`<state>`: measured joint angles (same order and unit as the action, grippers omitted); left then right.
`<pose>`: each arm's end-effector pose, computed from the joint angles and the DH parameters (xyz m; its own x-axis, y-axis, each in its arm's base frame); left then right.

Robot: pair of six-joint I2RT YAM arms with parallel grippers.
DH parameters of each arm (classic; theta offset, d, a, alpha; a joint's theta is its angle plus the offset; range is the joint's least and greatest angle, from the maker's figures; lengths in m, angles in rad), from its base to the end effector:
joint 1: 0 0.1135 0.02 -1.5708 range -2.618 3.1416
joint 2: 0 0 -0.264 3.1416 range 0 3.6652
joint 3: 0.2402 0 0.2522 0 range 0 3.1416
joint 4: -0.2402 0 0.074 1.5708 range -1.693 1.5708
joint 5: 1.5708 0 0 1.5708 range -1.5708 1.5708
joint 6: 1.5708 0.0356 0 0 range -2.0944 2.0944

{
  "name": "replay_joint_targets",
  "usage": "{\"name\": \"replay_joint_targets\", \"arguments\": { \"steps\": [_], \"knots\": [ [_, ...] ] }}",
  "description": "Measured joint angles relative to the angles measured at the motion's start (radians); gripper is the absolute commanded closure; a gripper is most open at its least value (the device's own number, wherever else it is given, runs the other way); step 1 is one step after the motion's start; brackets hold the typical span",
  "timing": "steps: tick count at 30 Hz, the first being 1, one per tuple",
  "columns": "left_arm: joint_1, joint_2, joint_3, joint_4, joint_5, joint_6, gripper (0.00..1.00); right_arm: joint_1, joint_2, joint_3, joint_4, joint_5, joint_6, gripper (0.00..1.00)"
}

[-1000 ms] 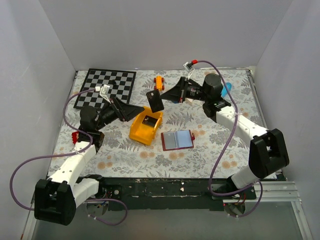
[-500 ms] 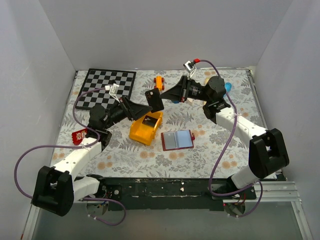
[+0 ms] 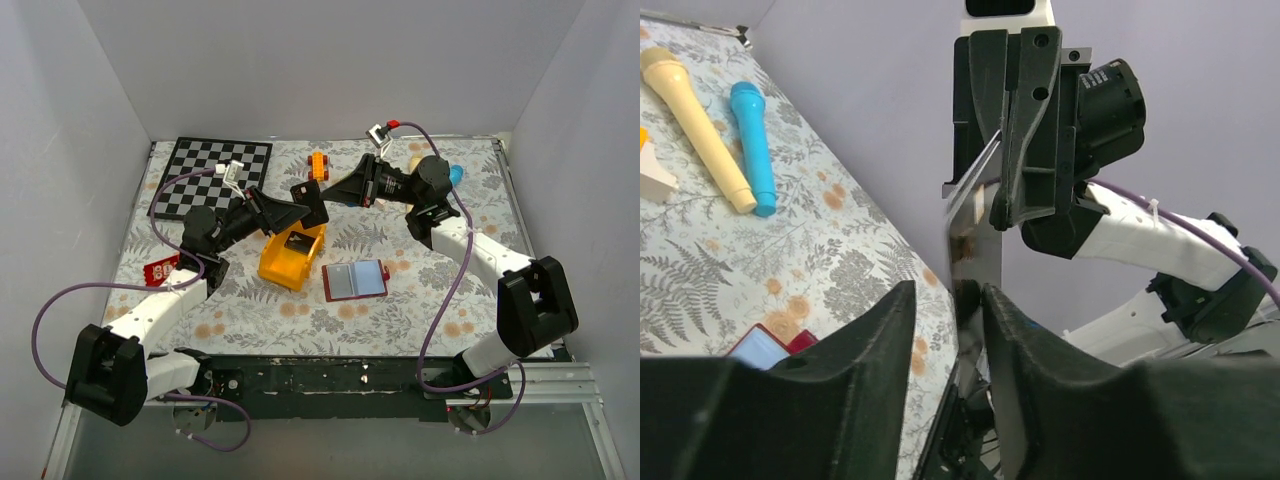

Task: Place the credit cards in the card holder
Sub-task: Pick up the credit card from the storage box.

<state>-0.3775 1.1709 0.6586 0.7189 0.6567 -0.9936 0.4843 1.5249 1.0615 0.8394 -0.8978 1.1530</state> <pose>0.2338 -0.1161 0.3099 -0.6061 -0.4737 -0.6390 0.6222 0.2182 -0.7518 0.2909 0.1845 0.3567 -0.7217 0.2641 -0.6398 -0.6759 -0.0698 0.7336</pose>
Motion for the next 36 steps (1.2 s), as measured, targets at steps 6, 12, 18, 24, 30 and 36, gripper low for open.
{"name": "replay_joint_targets", "arguments": {
  "steps": [6,12,18,24,30,36],
  "knots": [
    [-0.006,0.000,0.003,0.001,-0.005,-0.003,0.97,-0.002,0.000,-0.013,0.003,0.001,-0.001,0.99],
    [-0.011,-0.002,0.007,0.011,-0.004,-0.003,1.00,-0.008,0.002,-0.013,0.002,0.002,-0.004,0.99],
    [-0.012,-0.002,0.007,0.000,-0.002,-0.002,1.00,-0.010,0.002,-0.025,0.004,0.001,-0.006,0.72],
    [-0.013,-0.002,0.007,-0.011,-0.002,0.000,1.00,-0.011,0.002,-0.026,0.016,-0.026,-0.006,0.56],
    [-0.013,0.006,0.007,-0.004,0.006,-0.003,1.00,-0.011,0.002,-0.026,0.021,-0.049,-0.014,0.73],
    [-0.013,0.016,0.012,0.024,0.030,-0.013,1.00,-0.014,0.002,-0.026,0.018,-0.052,-0.029,0.86]
  ]
}}
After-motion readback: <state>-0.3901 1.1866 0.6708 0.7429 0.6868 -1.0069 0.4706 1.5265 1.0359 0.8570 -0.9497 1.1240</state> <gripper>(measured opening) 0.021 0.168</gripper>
